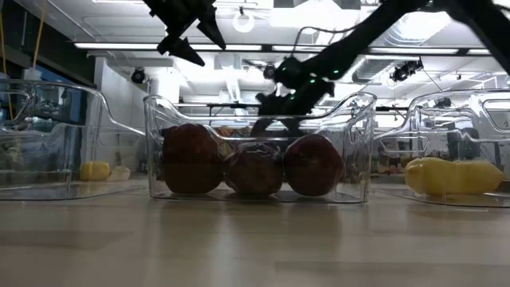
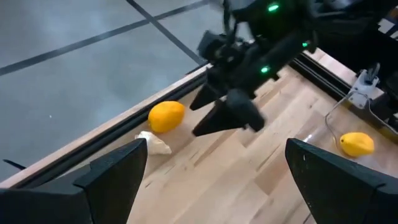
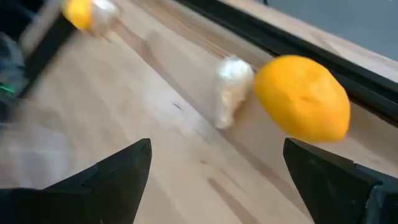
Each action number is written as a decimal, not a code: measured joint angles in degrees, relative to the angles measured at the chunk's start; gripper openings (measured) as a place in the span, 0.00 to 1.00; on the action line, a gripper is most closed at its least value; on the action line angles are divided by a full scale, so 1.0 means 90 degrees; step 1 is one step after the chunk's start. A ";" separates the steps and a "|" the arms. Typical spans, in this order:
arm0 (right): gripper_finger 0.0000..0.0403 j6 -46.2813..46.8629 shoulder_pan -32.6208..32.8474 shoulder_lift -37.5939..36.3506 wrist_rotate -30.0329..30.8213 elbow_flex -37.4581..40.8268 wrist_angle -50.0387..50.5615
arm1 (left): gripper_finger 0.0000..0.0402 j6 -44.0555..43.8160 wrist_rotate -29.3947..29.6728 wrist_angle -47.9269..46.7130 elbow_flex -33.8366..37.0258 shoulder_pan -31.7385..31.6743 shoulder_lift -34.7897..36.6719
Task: Sort produce into baskets
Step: Put the top right yellow lemon into the right transparent bin
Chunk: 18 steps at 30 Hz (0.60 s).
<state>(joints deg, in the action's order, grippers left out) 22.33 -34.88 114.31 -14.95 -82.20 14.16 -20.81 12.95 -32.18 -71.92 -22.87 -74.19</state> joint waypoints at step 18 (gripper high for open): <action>0.74 -0.0539 -0.0009 0.1746 0.1113 -0.3080 0.2303 | 0.92 0.0160 -0.0093 -0.0364 0.0000 0.0010 0.0000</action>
<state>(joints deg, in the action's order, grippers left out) 17.48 -34.96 130.02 -4.94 -109.92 34.89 -19.37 12.11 -35.46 -71.92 -22.79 -74.19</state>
